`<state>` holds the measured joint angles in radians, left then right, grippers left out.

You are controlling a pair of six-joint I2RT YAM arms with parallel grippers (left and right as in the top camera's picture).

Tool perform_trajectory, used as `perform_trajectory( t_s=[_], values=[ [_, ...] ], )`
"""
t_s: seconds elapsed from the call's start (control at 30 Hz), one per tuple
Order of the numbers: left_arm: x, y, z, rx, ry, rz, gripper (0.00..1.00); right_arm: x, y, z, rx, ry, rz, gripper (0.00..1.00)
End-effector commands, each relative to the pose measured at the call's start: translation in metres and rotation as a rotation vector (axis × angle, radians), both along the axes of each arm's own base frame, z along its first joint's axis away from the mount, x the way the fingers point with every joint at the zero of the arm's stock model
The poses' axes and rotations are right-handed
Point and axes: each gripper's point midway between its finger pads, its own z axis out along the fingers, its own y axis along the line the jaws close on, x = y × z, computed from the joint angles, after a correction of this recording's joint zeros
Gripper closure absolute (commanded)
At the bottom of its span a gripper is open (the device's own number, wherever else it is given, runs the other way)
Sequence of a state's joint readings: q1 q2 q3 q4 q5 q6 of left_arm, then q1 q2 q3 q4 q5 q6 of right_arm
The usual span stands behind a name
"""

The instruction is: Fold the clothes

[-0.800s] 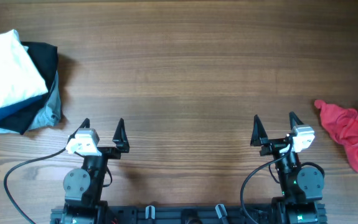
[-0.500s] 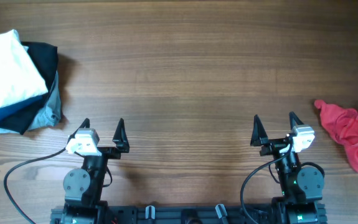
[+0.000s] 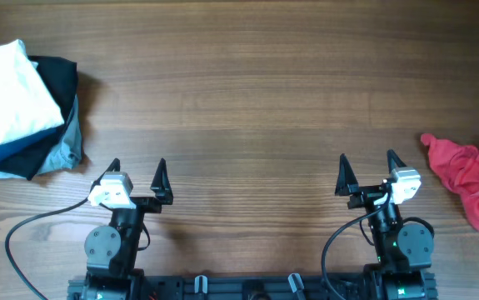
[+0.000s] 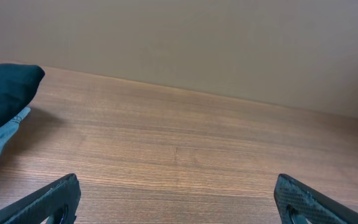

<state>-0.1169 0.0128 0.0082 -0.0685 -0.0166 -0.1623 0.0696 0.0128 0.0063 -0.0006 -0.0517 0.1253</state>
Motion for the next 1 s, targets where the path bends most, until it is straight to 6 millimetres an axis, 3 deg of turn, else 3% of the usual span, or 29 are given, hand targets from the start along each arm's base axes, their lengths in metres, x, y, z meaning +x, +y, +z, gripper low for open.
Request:
perform_trajectory(
  t_s=[0.0, 0.3, 0.53, 0.67, 0.77, 0.9, 0.97],
  values=[
    [-0.001, -0.004, 0.000, -0.004, -0.003, -0.018, 0.00, -0.001, 0.005, 0.002, -0.002, -0.010, 0.026, 0.00],
    [-0.001, -0.006, 0.004, -0.052, -0.012, -0.031, 0.00, -0.003, 0.011, 0.008, 0.084, -0.006, 0.062, 0.00],
    [-0.010, -0.014, 0.043, -0.057, -0.002, -0.082, 0.00, -0.014, 0.010, 0.060, 0.052, 0.007, 0.059, 0.00],
    [-0.012, -0.014, 0.068, -0.048, 0.113, -0.079, 0.00, -0.016, 0.010, 0.090, 0.025, 0.140, 0.057, 0.00],
    [-0.006, -0.015, 0.078, -0.033, 0.288, -0.073, 0.00, -0.007, 0.010, 0.096, 0.014, 0.369, 0.053, 0.00],
    [-0.002, -0.015, 0.067, -0.010, 0.548, -0.064, 0.00, 0.011, 0.012, 0.088, 0.001, 0.662, 0.047, 0.00],
    [0.000, -0.015, 0.064, -0.003, 0.642, -0.061, 0.00, 0.025, 0.017, 0.091, 0.007, 0.715, 0.070, 0.00]
  ],
)
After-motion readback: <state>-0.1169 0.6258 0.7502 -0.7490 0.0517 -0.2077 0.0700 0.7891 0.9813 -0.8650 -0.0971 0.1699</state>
